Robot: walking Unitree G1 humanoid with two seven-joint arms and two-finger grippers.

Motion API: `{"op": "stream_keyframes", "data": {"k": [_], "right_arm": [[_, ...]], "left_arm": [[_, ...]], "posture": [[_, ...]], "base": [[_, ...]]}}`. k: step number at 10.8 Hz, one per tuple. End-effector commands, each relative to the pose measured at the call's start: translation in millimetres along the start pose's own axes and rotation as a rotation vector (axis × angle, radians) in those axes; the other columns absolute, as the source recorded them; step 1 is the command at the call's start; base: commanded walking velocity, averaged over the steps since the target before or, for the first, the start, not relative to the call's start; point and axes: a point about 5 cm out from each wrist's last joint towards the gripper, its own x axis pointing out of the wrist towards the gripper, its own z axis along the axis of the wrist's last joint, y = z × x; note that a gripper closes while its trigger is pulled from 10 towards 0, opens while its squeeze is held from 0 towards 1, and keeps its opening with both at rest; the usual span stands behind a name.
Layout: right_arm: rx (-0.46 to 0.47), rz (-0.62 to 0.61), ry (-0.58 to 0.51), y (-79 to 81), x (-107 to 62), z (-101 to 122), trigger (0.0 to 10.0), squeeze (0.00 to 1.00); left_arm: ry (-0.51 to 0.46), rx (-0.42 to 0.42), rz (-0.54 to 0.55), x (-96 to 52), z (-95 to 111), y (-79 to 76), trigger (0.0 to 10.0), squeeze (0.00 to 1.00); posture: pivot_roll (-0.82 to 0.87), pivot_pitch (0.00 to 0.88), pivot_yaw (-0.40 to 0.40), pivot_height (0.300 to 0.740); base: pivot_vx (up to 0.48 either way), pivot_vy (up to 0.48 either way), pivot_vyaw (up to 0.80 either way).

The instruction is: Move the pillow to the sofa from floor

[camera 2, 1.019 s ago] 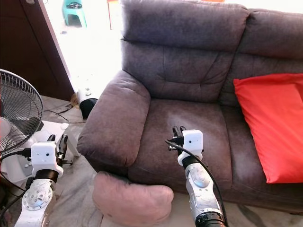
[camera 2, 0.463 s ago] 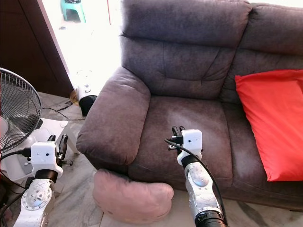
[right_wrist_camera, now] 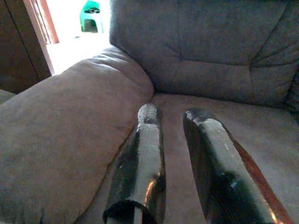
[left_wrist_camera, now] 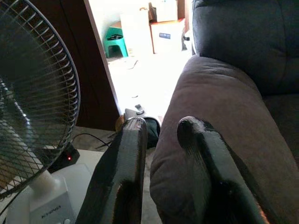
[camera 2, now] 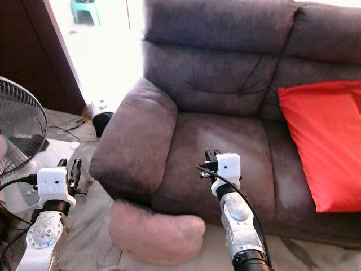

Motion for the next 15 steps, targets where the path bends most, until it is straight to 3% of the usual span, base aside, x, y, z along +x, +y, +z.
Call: {"op": "stream_keyframes", "data": {"k": [1,3,14,15], "right_arm": [[0.001,0.004,0.02,-1.3,-0.7,-3.0,10.0,0.0],[-0.038,0.019,0.011,0.8,-1.1,-2.5,10.0,0.0],[-0.026,0.028,0.035,2.2,-0.1,-5.3,10.0,0.0],[-0.026,0.04,0.038,3.5,0.2,-5.3,10.0,0.0]], "left_arm": [[0.006,-0.007,0.004,-0.9,-0.2,-0.8,10.0,0.0],[0.006,-0.004,0.001,-1.3,-0.1,-2.0,10.0,0.0],[0.005,-0.006,-0.013,0.2,1.1,-7.1,10.0,0.0],[0.008,-0.008,-0.015,0.1,0.6,-7.7,10.0,0.0]], "posture": [[0.11,0.133,-0.047,0.66],[0.11,0.132,-0.049,0.655],[0.11,0.133,-0.05,0.655],[0.11,0.134,-0.052,0.63]], "base": [[0.0,0.0,0.0],[0.0,0.0,0.0],[0.0,0.0,0.0],[0.0,0.0,0.0]]}}
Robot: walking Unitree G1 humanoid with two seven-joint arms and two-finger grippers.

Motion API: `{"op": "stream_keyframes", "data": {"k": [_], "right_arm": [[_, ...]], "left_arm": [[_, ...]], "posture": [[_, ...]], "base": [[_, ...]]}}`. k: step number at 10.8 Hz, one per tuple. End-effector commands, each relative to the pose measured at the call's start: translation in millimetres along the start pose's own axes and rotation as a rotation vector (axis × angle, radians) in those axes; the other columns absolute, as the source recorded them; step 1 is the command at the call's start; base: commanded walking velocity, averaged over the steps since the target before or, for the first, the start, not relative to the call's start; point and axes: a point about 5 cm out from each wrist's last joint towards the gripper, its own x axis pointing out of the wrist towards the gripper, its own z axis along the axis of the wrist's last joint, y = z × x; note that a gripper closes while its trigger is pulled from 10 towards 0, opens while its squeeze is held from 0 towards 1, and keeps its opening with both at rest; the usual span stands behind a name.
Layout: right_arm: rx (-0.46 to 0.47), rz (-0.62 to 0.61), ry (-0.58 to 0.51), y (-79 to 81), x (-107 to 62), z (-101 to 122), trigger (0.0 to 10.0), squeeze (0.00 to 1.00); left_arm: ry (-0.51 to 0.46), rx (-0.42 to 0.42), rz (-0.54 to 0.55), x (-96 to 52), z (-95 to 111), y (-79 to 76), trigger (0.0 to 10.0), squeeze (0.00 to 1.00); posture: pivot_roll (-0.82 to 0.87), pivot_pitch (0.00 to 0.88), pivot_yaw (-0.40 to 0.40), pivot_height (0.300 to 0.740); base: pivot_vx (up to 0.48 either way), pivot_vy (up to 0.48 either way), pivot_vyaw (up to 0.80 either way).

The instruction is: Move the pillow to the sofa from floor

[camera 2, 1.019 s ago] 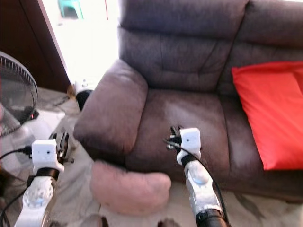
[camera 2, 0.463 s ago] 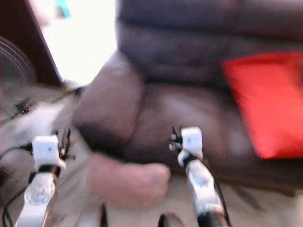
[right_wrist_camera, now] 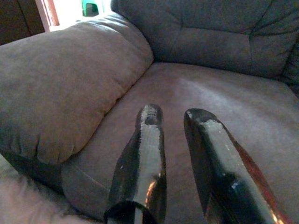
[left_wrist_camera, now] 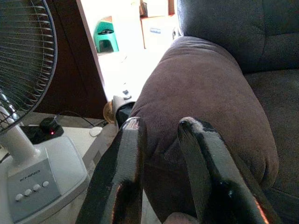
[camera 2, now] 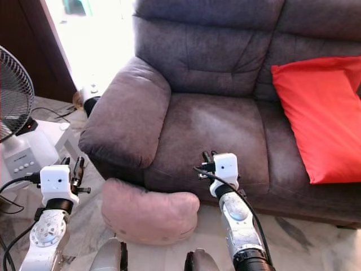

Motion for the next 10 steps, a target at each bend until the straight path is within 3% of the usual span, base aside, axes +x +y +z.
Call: {"op": "stream_keyframes", "data": {"k": [1,5,10], "right_arm": [[0.009,0.001,0.02,0.4,-1.0,-3.6,10.0,0.0],[0.007,0.003,0.018,0.3,-1.2,-3.4,10.0,0.0],[0.004,0.007,0.012,0.3,-1.2,-3.2,10.0,0.0]], "left_arm": [[0.017,0.004,-0.011,-1.6,-2.0,-2.4,10.0,0.0],[0.014,0.003,-0.014,-0.8,-1.9,-3.5,10.0,0.0],[0.014,0.004,-0.019,0.5,-1.7,-4.8,10.0,0.0]], "posture": [[0.11,0.134,-0.052,0.61],[0.11,0.131,-0.052,0.536],[0.11,0.13,-0.052,0.532]], "base": [[0.0,0.0,0.0],[0.0,0.0,0.0],[0.0,0.0,0.0]]}}
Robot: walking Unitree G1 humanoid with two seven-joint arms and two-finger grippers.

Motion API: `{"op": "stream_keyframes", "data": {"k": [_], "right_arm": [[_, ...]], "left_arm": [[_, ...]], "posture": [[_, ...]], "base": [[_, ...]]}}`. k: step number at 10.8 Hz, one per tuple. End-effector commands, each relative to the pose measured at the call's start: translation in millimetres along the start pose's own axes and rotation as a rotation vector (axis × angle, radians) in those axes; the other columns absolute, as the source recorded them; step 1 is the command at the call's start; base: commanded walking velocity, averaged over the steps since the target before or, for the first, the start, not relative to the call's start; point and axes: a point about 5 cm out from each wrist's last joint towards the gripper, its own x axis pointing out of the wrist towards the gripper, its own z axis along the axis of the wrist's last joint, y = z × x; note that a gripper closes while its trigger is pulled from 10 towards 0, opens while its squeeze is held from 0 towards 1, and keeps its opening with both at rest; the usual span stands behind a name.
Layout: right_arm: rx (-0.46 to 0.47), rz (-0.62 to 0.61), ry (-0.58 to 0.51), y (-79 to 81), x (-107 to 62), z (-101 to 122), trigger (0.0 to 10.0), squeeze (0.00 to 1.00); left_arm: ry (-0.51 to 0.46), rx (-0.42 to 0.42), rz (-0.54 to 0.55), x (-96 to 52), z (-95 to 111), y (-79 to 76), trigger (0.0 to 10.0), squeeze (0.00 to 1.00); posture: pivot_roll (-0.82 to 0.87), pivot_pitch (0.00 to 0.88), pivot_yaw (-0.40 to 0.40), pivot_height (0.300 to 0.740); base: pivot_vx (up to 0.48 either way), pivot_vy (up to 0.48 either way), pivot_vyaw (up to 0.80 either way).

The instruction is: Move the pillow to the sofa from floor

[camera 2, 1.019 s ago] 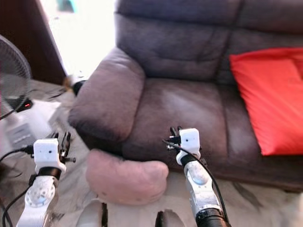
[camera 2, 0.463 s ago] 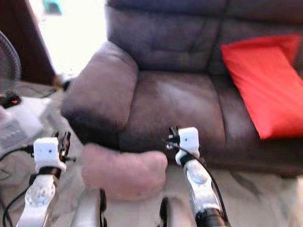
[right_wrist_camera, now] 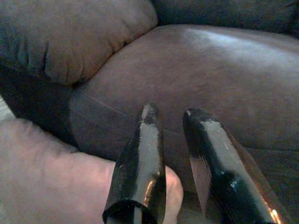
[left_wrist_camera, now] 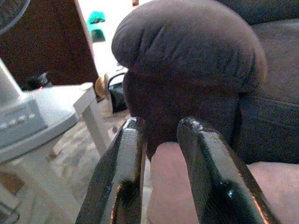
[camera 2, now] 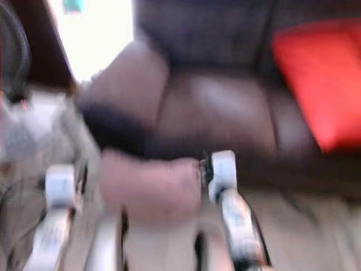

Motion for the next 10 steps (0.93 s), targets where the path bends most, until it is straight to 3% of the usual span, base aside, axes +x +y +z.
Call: {"op": "stream_keyframes", "data": {"k": [1,5,8,10], "right_arm": [[-0.003,-0.009,-0.001,-3.5,-0.8,0.6,10.0,0.0],[-0.005,-0.013,0.011,-3.3,-0.1,-0.6,10.0,0.0],[-0.009,-0.003,0.009,-2.2,-0.4,-0.6,10.0,0.0],[-0.003,-0.006,0.004,-2.4,-1.5,-1.0,10.0,0.0]], "left_arm": [[-0.032,0.002,-0.006,3.8,7.8,-1.8,10.0,0.0],[-0.026,0.001,-0.012,4.2,6.8,-2.1,10.0,0.0],[-0.027,0.001,-0.015,5.0,6.9,-2.8,10.0,0.0],[-0.027,0.001,-0.014,5.2,7.0,-2.8,10.0,0.0]], "posture": [[0.11,0.131,-0.051,0.532],[0.11,0.134,-0.051,0.532],[0.11,0.134,-0.051,0.472],[0.11,0.135,-0.05,0.472]], "base": [[0.0,0.0,0.0],[0.0,0.0,0.0],[0.0,0.0,0.0],[0.0,0.0,0.0]]}}
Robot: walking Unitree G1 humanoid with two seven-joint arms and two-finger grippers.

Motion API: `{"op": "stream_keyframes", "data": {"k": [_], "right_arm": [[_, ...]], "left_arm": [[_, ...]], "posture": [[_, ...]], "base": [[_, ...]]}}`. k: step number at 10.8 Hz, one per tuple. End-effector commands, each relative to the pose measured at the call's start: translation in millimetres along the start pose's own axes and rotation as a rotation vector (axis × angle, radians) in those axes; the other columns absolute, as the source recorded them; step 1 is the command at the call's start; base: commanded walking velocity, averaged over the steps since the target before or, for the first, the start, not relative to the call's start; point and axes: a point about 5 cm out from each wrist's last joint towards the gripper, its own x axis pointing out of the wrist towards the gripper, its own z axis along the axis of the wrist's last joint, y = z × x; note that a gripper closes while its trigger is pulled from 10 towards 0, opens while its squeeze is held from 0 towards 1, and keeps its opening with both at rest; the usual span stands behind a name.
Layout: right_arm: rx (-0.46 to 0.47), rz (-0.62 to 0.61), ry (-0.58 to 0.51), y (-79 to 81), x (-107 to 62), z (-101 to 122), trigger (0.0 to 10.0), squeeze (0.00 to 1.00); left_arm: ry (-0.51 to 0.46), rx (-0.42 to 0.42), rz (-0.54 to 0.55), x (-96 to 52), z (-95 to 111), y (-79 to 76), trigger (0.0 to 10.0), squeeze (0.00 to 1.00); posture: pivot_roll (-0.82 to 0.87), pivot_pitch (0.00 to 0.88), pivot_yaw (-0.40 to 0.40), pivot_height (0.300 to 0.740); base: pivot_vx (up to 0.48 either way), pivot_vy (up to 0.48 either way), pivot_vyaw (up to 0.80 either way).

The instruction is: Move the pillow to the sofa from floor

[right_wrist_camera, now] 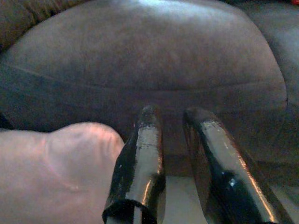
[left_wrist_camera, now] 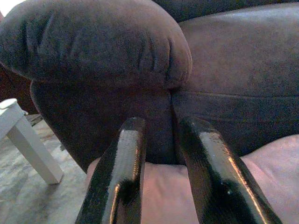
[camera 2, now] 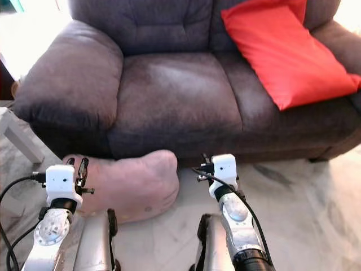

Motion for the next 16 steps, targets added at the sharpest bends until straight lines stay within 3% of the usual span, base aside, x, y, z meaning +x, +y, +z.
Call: {"op": "stream_keyframes", "data": {"k": [1,4,9,14,16], "right_arm": [[-0.003,-0.001,0.009,-0.5,-1.2,-1.7,10.0,0.0],[-0.03,0.019,-0.002,0.8,-1.4,-0.8,10.0,0.0],[-0.033,0.033,0.009,3.4,-2.2,-3.4,10.0,0.0],[-0.033,0.024,0.018,1.8,-1.7,-4.2,10.0,0.0],[-0.045,0.037,0.014,5.0,-1.6,-4.4,10.0,0.0]], "left_arm": [[-0.002,0.005,-0.005,-0.1,0.9,0.0,10.0,0.0],[0.003,0.001,-0.014,0.4,0.1,-1.4,10.0,0.0],[0.017,0.003,-0.023,1.2,-1.1,-2.4,10.0,0.0],[0.02,-0.003,-0.035,1.6,-1.4,-3.4,10.0,0.0],[0.025,-0.005,-0.036,2.2,-1.7,-3.9,10.0,0.0]], "posture": [[0.11,0.135,-0.051,0.472],[0.11,0.135,-0.051,0.472],[0.11,0.137,-0.048,0.472],[0.11,0.136,-0.048,0.472],[0.11,0.133,-0.049,0.472]], "base": [[0.0,0.0,0.0],[0.0,0.0,0.0],[0.0,0.0,0.8],[0.0,0.0,0.0],[0.0,0.0,0.8]]}}
